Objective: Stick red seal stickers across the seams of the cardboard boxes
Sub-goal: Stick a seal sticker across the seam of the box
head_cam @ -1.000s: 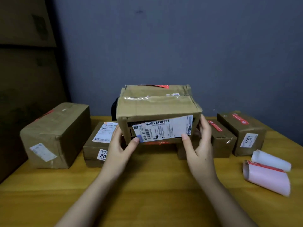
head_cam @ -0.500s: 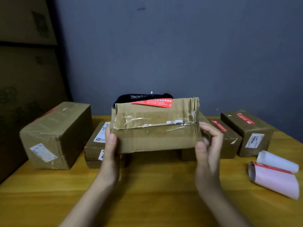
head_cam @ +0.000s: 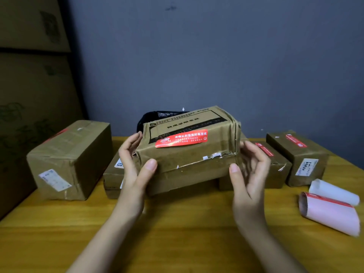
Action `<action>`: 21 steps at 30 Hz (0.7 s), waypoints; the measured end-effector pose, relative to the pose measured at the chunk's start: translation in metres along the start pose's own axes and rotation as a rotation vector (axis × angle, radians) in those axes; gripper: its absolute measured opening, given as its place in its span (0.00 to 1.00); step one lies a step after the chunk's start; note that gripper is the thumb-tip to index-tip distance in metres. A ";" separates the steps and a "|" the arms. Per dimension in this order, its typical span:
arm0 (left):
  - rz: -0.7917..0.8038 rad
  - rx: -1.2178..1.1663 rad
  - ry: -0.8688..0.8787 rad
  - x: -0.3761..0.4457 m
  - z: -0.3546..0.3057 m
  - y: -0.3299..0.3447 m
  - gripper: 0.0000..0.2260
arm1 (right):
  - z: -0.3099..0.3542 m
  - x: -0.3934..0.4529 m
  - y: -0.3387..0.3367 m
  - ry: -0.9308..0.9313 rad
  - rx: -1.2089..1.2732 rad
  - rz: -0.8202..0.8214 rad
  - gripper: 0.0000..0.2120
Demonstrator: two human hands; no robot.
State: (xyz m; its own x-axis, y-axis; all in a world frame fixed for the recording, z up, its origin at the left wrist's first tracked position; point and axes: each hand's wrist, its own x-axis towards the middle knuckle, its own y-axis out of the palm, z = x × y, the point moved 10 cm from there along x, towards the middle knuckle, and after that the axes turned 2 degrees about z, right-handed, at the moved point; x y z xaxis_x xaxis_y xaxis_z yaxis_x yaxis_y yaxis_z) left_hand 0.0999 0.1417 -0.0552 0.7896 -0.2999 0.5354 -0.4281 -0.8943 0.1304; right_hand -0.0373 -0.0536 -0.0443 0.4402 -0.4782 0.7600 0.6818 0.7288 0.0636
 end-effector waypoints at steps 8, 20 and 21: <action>0.029 0.035 0.052 0.003 -0.005 0.002 0.41 | 0.011 0.004 0.002 -0.115 -0.243 0.041 0.25; 0.146 0.250 0.188 -0.002 -0.011 0.020 0.45 | 0.048 0.001 0.008 -0.307 -0.447 0.038 0.13; 0.136 0.269 0.208 -0.002 -0.012 0.019 0.45 | 0.046 0.002 0.007 -0.296 -0.437 0.041 0.11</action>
State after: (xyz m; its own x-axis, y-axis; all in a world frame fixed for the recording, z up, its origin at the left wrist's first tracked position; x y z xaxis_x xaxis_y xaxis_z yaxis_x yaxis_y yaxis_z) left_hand 0.0845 0.1294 -0.0437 0.6154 -0.3725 0.6946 -0.3700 -0.9147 -0.1628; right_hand -0.0582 -0.0268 -0.0129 0.3310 -0.2483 0.9104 0.8752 0.4415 -0.1978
